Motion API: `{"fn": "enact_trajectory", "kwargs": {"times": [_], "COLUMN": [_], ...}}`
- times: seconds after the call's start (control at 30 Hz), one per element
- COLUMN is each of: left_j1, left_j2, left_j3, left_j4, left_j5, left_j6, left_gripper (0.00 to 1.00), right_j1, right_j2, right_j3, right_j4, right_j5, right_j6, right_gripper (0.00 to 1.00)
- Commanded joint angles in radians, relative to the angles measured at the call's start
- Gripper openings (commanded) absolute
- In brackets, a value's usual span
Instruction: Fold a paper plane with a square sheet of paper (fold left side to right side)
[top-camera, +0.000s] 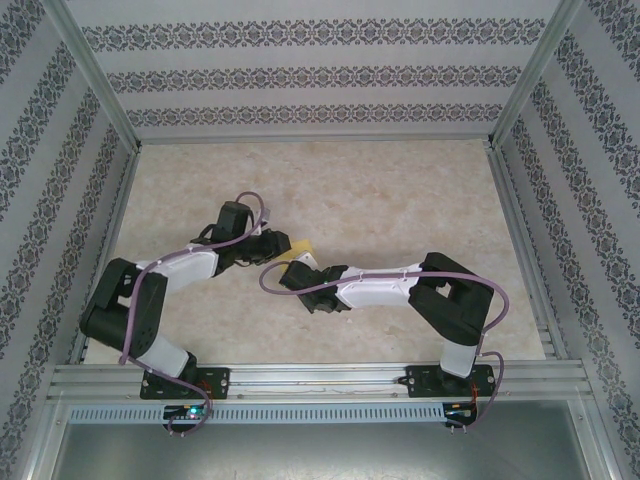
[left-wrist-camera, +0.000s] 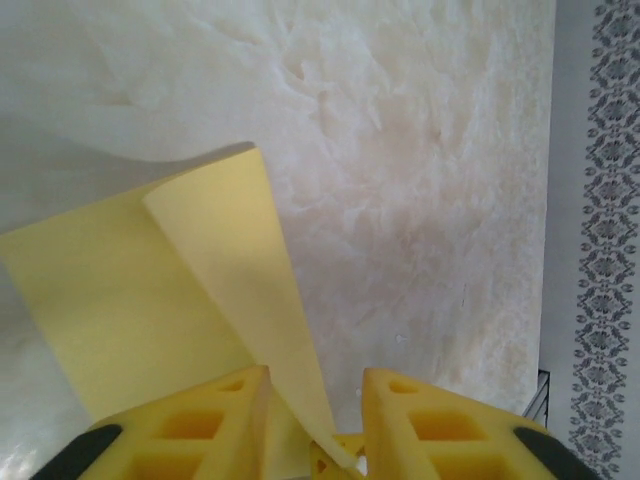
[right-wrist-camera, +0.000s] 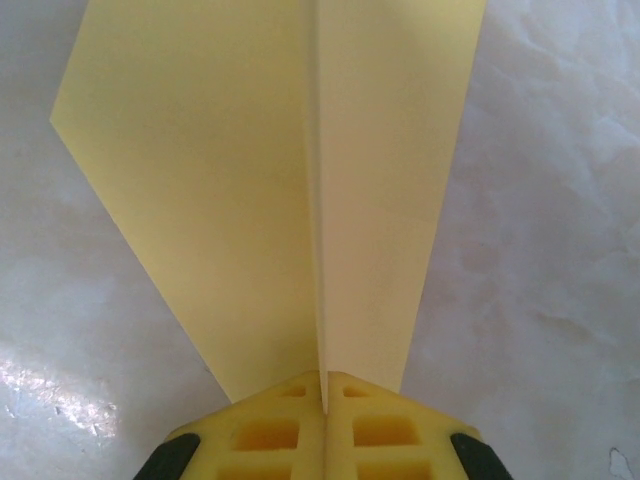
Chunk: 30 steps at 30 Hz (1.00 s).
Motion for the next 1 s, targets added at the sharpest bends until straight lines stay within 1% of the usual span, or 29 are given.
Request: {"fn": "enact_trajectory", "kwargs": {"times": [0.0,0.1,0.17,0.23,0.3,0.37,0.47,0.6,0.67,0.8,0.97], "left_j1": [0.064,0.132,0.171,0.193,0.198,0.198,0.194,0.173,0.157,0.119,0.065], "left_j2": [-0.088,-0.169,-0.214,-0.24,-0.241,-0.225,-0.187,-0.127,-0.097,-0.052,0.012], "left_j3": [-0.029,-0.037,-0.039,-0.036,-0.031,-0.034,-0.056,-0.065,-0.063,-0.053,-0.033], "left_j4": [-0.109,-0.206,-0.265,-0.31,-0.339,-0.333,-0.281,-0.224,-0.198,-0.16,-0.098], "left_j5": [-0.015,-0.009,0.001,0.019,0.05,0.091,0.152,0.197,0.213,0.207,0.193], "left_j6": [0.067,0.121,0.155,0.186,0.214,0.219,0.204,0.192,0.182,0.161,0.125], "left_gripper": [0.32,0.35,0.36,0.36,0.37,0.37,0.37,0.37,0.37,0.39,0.4], "right_j1": [0.007,-0.007,-0.027,-0.048,-0.08,-0.112,-0.159,-0.223,-0.25,-0.303,-0.338], "right_j2": [0.007,-0.009,-0.02,-0.032,-0.045,-0.056,-0.076,-0.093,-0.094,-0.086,-0.076], "right_j3": [0.021,0.022,0.021,0.017,0.007,-0.011,-0.044,-0.086,-0.111,-0.168,-0.22], "right_j4": [-0.023,-0.025,-0.023,-0.016,0.0,0.028,0.079,0.156,0.201,0.295,0.383], "right_j5": [0.001,-0.051,-0.109,-0.186,-0.29,-0.389,-0.522,-0.688,-0.751,-0.845,-0.908], "right_j6": [0.004,0.006,0.01,0.011,0.022,0.036,0.059,0.099,0.117,0.158,0.195], "right_gripper": [0.0,0.0,0.0,0.0,0.0,0.0,0.0,0.0,0.0,0.0,0.0]}}
